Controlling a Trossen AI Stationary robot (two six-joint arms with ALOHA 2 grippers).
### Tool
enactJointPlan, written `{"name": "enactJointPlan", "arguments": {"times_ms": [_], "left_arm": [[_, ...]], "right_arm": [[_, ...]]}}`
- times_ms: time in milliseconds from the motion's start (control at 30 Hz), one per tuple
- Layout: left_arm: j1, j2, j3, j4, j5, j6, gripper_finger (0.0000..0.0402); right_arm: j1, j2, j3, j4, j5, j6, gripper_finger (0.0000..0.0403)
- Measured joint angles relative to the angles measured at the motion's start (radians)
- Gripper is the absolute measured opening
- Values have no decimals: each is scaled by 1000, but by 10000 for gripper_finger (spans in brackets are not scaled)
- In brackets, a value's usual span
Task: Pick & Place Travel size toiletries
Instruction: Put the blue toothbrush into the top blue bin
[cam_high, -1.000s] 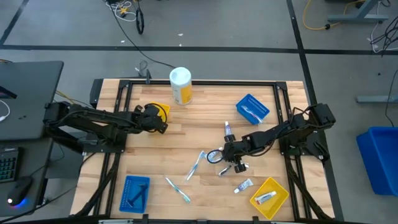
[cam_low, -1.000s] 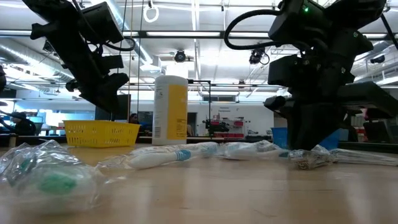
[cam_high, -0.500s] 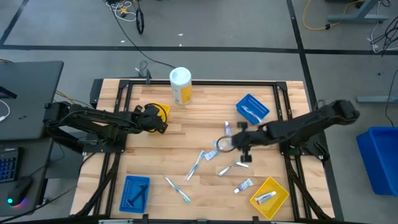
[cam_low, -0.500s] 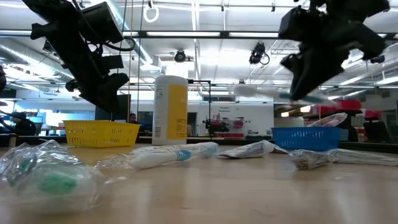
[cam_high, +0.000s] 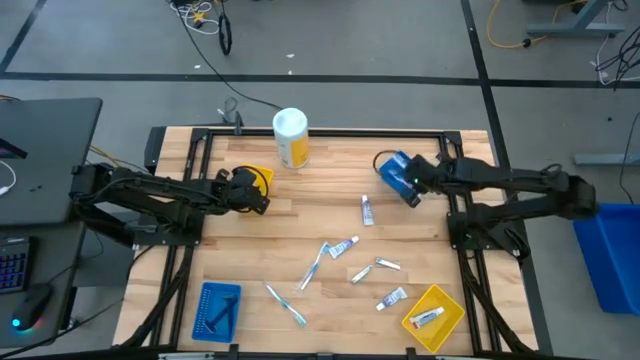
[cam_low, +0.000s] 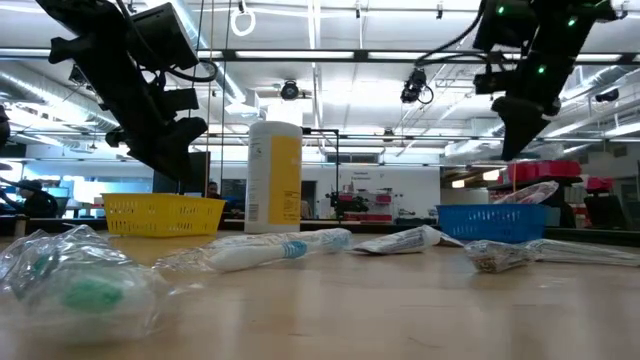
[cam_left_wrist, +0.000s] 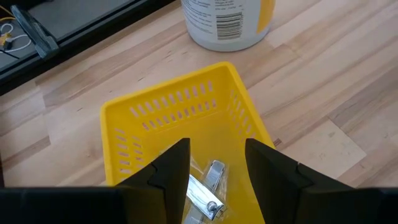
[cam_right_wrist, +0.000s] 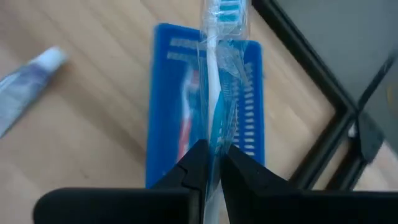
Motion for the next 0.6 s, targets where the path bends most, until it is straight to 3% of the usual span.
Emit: {"name": "enactJointPlan", "arguments": {"times_ms": [333, 600], "left_arm": [[0, 0, 0, -1, 0, 0, 162], [0, 0, 0, -1, 0, 0, 162]], "right_arm": [[-225, 96, 0, 23, -226, -95, 39], [-278, 232, 0, 26, -237, -106, 40]]}}
